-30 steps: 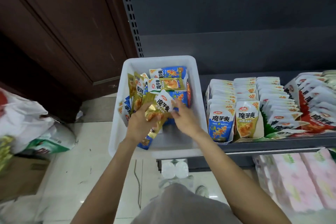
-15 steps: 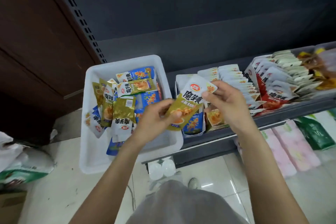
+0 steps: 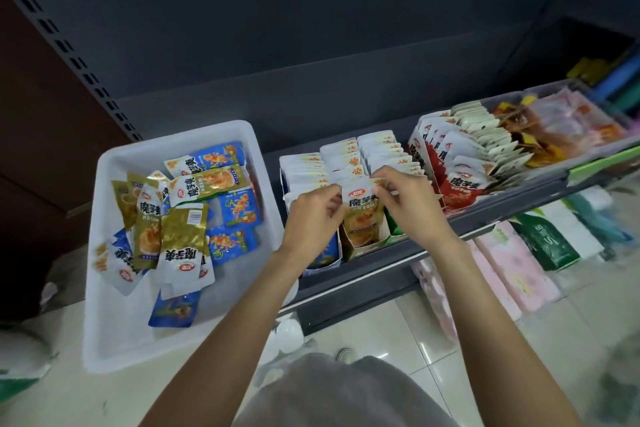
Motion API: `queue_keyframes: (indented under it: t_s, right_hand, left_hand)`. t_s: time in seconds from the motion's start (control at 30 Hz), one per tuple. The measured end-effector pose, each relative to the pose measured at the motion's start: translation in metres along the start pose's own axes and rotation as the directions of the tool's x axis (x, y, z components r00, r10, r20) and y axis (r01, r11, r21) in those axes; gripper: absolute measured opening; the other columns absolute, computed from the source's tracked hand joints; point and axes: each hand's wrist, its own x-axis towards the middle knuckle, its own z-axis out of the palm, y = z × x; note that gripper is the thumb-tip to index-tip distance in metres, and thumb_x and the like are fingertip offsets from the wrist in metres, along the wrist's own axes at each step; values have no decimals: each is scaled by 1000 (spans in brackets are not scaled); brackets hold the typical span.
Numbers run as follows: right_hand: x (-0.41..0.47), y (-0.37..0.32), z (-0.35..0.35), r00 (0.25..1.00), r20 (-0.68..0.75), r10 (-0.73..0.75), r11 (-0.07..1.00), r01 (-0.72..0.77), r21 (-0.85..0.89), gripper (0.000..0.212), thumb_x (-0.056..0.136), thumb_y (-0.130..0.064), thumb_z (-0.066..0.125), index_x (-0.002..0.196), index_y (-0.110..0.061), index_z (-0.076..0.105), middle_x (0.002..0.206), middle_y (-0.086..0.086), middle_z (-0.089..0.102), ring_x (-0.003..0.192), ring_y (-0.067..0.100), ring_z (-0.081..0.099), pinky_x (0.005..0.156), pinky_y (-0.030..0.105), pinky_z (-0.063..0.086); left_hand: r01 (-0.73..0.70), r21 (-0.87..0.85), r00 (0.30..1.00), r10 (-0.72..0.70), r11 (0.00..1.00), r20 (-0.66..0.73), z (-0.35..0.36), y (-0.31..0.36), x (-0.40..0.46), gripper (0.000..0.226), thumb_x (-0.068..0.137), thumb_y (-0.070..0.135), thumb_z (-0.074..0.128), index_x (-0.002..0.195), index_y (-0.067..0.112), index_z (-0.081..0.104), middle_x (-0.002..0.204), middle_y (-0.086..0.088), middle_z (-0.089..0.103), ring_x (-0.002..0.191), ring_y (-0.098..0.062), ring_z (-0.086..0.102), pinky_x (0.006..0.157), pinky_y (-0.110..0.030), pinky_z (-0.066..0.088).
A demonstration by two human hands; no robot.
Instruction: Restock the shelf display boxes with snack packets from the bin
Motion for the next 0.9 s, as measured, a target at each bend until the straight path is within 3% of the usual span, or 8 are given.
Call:
queue_keyframes:
  t_s: [0.17, 0.33, 0.5, 0.6, 0.7, 0.77, 0.83, 0.9]
  right_hand:
    - [6, -4, 13, 998, -40, 46, 989, -51, -142, 20, 87, -5, 62, 107, -7, 65, 95, 10, 66, 77, 27, 65, 70, 30, 49]
    - [5, -30, 5, 986, -162, -25, 998, 14, -68, 21, 87, -5, 59, 106, -11, 65, 109, 5, 63, 71, 24, 67, 65, 40, 55]
    - [0, -81, 32, 986, 9, -169, 977, 166, 131, 19, 90, -17, 54, 105, -19, 64, 104, -4, 63, 79, 19, 63, 69, 38, 54]
    - [8, -111, 78, 947, 182, -264, 961, 242, 134, 23, 90, -19, 51, 108, -16, 65, 107, 1, 63, 92, 21, 62, 75, 37, 52]
    - [21, -132, 137, 871, 399, -287, 956, 289, 56, 33, 92, -15, 51, 125, -13, 56, 126, 6, 55, 114, 25, 53, 92, 38, 46]
    - [31, -141, 174, 805, 525, -275, 935, 350, -48, 46, 91, -14, 53, 136, -12, 43, 139, 8, 43, 127, 29, 42, 102, 41, 40]
    - [39, -144, 202, 748, 633, -198, 900, 394, -184, 65, 90, -15, 57, 146, -12, 25, 151, 11, 24, 139, 33, 23, 113, 45, 24]
    - [42, -143, 220, 706, 703, -87, 880, 384, -278, 78, 89, -18, 59, 149, -13, 11, 156, 12, 10, 143, 36, 8, 116, 49, 13]
  left_hand:
    - [-49, 19, 993, 50, 999, -103, -5, -4, -2, 21, 85, 9, 64, 105, 17, 68, 91, 6, 71, 76, 0, 63, 74, -22, 55]
    - [-83, 90, 944, 107, 993, -312, -36, -14, -16, 21, 89, 24, 56, 106, 19, 66, 87, 9, 69, 72, -1, 62, 61, -23, 54]
    - [53, 305, 893, 92, 951, -440, -81, -72, -57, 23, 84, 31, 52, 95, 18, 68, 75, 5, 67, 68, -10, 59, 67, -26, 46]
    - [236, 422, 912, -49, 875, -408, -101, -121, -80, 32, 79, 31, 61, 105, 14, 64, 92, -5, 67, 84, -27, 61, 71, -36, 52]
    - [384, 491, 922, -296, 782, -248, -111, -156, -89, 57, 73, 29, 76, 123, 9, 54, 116, -17, 59, 110, -41, 52, 92, -49, 47]
    - [467, 518, 867, -485, 717, -111, -115, -163, -89, 78, 75, 38, 73, 138, 12, 37, 137, -15, 43, 132, -38, 33, 106, -46, 33]
    - [490, 581, 804, -594, 650, -14, -117, -164, -88, 86, 77, 43, 70, 144, 15, 24, 147, -10, 30, 139, -32, 21, 108, -42, 31]
    - [475, 615, 783, -622, 629, 32, -119, -163, -87, 80, 79, 43, 69, 142, 17, 27, 145, -8, 31, 135, -30, 29, 102, -41, 38]
